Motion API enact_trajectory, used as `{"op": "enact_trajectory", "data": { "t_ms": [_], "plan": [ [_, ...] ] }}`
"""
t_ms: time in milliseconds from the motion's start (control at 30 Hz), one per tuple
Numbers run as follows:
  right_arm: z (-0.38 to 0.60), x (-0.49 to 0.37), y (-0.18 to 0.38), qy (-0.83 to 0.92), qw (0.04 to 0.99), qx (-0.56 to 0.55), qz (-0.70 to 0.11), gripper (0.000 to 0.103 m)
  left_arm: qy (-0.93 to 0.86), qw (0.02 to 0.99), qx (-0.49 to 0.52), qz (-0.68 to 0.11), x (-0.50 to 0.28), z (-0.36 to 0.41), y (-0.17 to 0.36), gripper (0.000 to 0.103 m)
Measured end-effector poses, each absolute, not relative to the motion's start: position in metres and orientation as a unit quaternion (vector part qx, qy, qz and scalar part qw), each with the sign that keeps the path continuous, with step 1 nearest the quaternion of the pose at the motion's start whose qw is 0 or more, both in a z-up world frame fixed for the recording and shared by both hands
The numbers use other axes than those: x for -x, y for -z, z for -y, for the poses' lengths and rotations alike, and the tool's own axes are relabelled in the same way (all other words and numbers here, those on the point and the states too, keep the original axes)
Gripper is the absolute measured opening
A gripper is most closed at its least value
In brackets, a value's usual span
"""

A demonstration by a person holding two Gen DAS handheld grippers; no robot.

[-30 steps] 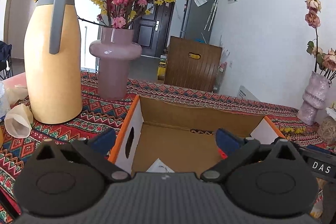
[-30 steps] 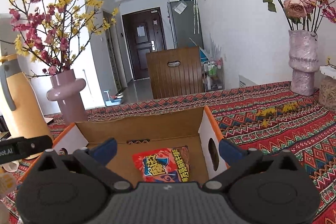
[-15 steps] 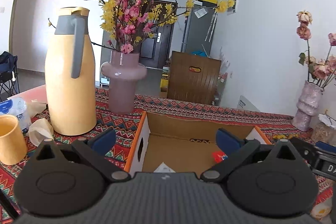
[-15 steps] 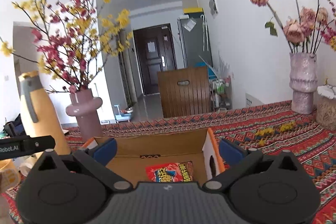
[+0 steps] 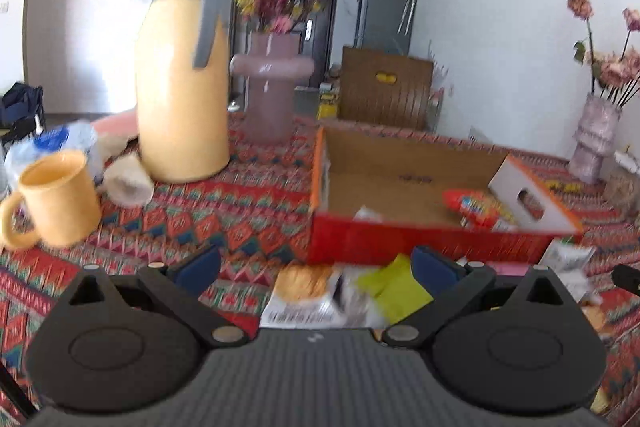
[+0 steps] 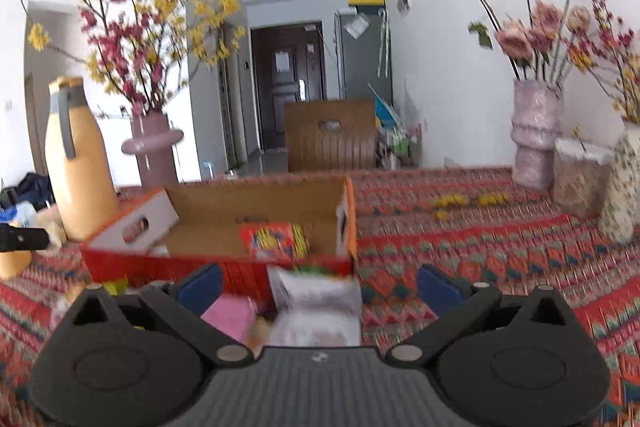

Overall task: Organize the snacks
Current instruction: 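Withdraw both grippers from the box back over the snack pile, then grasp a white cookie packet with the right gripper while the left grasps a pink packet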

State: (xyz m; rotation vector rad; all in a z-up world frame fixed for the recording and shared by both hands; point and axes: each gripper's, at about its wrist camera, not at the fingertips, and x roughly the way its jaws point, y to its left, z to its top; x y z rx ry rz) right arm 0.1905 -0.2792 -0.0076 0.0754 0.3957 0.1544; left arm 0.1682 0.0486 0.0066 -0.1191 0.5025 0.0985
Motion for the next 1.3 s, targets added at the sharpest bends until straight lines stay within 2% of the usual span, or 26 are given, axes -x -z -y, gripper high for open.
{"op": "enact_trajectory", "data": {
  "t_ms": [167,567,1033,1133,1200,1233,1300],
  "plan": [
    [0.283,-0.189,0.034,-0.065,0.966,-0.047,-0.247,0.103,-0.058,0.959,0.051,-0.271,-0.167,-0.053,0.025,0.103],
    [0.277,-0.22,0.063,-0.056,0.931,-0.03,-0.359,0.103,-0.051,0.958,0.072,-0.272,-0.166,-0.057,0.03,0.103],
    [0.272,-0.23,0.064,-0.049,0.927,-0.008,-0.372,0.103,-0.051,0.956,0.091,-0.273,-0.165,-0.063,0.031,0.103],
    [0.276,-0.224,0.063,-0.044,0.932,-0.017,-0.36,0.088,-0.051,0.956,0.092,-0.273,-0.165,-0.062,0.031,0.103],
    [0.279,-0.219,0.061,-0.044,0.935,-0.027,-0.35,0.072,-0.051,0.956,0.091,-0.273,-0.165,-0.062,0.031,0.103],
    [0.281,-0.217,0.06,-0.043,0.937,-0.03,-0.346,0.069,-0.051,0.956,0.091,-0.273,-0.165,-0.063,0.031,0.103],
    [0.283,-0.212,0.06,-0.044,0.939,-0.036,-0.338,0.056,-0.052,0.956,0.092,-0.273,-0.165,-0.063,0.031,0.103]
  ]
}}
